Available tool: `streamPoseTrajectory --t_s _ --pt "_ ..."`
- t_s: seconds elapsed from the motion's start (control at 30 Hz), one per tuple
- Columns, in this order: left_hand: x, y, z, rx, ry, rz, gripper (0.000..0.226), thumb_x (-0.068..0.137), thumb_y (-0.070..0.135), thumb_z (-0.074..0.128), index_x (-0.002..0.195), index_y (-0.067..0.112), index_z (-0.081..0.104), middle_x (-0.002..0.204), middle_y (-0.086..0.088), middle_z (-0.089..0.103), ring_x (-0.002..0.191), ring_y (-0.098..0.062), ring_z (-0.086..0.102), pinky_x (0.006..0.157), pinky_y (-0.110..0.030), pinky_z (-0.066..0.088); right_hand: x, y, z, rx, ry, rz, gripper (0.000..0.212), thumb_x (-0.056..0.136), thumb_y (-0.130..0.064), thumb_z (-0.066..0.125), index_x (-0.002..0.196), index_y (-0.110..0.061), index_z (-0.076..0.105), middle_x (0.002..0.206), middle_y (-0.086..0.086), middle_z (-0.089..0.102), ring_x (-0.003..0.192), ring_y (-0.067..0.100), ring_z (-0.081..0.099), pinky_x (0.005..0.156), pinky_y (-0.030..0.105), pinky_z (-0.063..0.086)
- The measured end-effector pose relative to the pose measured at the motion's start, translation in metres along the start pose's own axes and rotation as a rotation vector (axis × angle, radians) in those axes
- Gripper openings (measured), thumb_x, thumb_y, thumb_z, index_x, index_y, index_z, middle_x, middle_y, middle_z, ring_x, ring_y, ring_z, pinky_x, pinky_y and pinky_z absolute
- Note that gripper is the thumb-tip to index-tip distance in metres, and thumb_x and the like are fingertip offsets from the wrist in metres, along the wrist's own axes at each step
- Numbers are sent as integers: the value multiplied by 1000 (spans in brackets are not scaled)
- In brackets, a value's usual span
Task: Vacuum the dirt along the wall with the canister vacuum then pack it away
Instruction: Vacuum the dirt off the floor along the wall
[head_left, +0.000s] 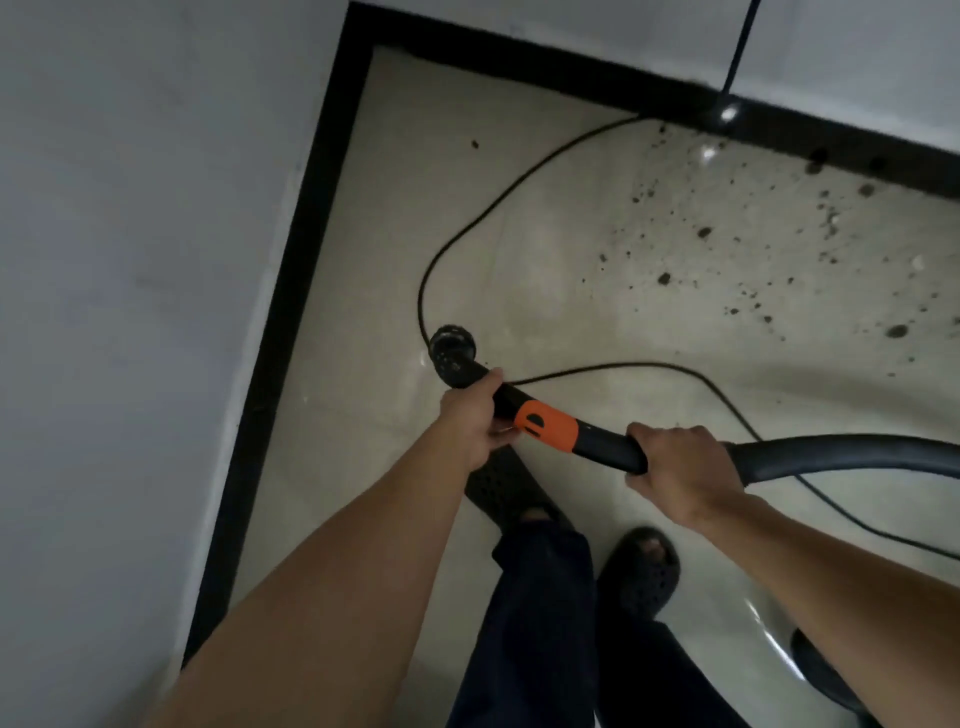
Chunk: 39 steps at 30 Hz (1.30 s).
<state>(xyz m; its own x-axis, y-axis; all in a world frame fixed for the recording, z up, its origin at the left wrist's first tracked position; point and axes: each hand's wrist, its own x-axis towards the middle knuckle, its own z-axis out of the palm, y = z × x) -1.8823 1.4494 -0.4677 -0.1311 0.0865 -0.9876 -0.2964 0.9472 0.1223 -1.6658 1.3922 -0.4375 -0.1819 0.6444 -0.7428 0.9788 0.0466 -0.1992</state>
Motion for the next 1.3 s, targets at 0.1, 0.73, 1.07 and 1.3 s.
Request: streamPoseTrajectory --t_s 0.1,0.73,1.07,1.3 --pt "41 -33 11 67 1 -14 32 95 25 60 117 4 52 104 -18 65 89 -30 66 67 -40 55 21 10 39 -45 -13 18 15 90 -32 56 92 -27 42 74 -5 54 65 21 49 68 31 31" --pt "72 67 84 255 56 329 27 97 27 56 114 10 47 99 -10 59 88 -24 61 61 -39 52 75 21 15 175 203 52 28 90 -42 58 110 -25 48 81 -6 53 68 19 50 59 29 34" --pt "143 159 62 248 43 465 33 95 33 59 114 8 49 104 -11 58 91 -25 60 72 -45 55 193 -33 19 135 435 68 30 95 -43 52 115 -22 45 96 -1 64 72 20 50 62 29 35" --pt "157 187 110 275 1 631 33 100 39 46 113 9 49 108 -14 59 99 -30 61 64 -40 56 246 -20 10 178 609 129 31 94 -46 52 112 -22 42 99 0 66 85 23 65 62 31 34"
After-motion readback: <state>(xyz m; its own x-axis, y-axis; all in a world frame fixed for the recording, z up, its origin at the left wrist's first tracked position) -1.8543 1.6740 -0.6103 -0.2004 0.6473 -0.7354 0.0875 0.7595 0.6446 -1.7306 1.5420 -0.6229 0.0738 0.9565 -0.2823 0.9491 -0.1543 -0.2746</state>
